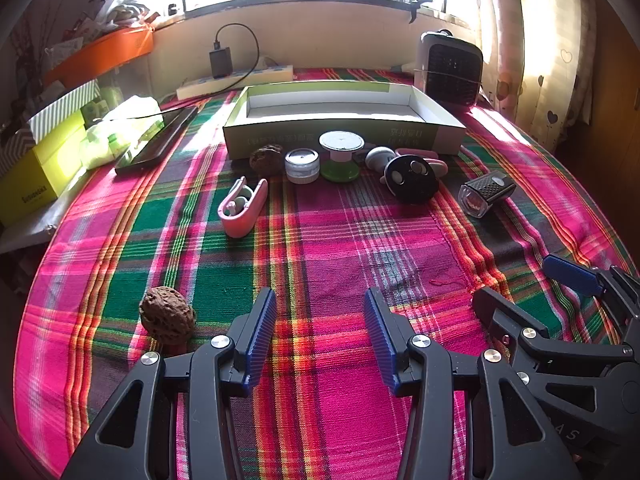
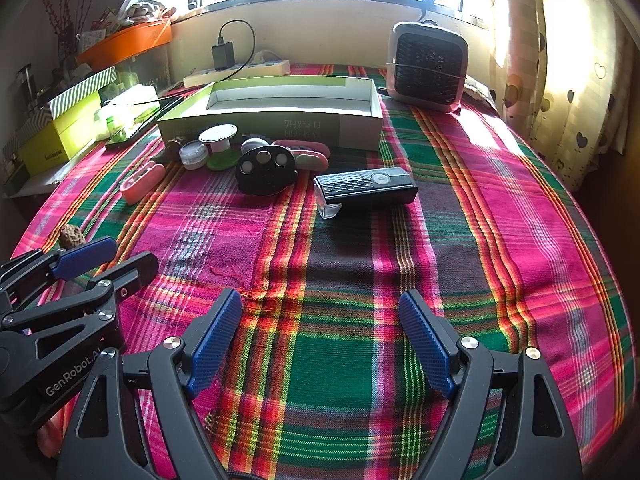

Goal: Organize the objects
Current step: 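Move the left gripper toward the brown walnut on the cloth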

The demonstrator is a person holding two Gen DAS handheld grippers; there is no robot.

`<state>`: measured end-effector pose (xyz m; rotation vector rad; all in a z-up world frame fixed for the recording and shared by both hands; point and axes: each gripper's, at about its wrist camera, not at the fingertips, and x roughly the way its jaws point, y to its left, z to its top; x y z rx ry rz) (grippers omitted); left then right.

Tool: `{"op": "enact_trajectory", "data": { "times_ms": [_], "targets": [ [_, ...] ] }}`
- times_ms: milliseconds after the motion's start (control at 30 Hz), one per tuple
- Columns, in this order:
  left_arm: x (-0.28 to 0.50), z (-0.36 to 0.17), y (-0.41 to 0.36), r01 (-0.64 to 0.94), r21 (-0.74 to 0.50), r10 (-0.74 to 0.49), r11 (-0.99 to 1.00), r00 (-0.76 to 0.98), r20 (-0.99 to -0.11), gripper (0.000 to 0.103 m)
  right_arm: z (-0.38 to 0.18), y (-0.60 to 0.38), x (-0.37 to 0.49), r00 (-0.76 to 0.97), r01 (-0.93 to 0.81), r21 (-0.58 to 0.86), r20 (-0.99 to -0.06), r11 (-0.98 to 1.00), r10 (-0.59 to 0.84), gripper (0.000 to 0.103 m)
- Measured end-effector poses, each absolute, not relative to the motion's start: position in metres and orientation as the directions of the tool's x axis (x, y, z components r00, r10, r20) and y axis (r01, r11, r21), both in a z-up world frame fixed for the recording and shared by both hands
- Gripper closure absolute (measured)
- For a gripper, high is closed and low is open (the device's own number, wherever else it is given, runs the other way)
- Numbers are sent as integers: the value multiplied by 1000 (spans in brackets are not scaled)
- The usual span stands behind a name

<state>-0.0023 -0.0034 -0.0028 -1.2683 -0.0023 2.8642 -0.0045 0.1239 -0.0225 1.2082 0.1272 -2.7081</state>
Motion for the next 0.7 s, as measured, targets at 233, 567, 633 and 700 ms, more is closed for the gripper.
{"op": "enact_trajectory", "data": {
  "times_ms": [233,567,633,700],
  "targets": [
    [0,-1,-1,-15,-6,15,-1000,-671,-741,59,-21,124,-5,-655,193,-6,-745,-981,-124,22],
    [5,1,-4,-41,-3,30,-999,-659,-752,59,-22,122,-4,-656,190,-6,-744,-982,-122,22],
    [9,2,-7,-65,-20,57,-998,-657,-752,59,-22,122,-4,-656,190,-5,-745,-982,-123,22],
    [14,5,-11,-67,-19,59,-998,-664,-745,59,-23,121,-4,-656,190,-5,-744,-982,-123,22]
  ]
}}
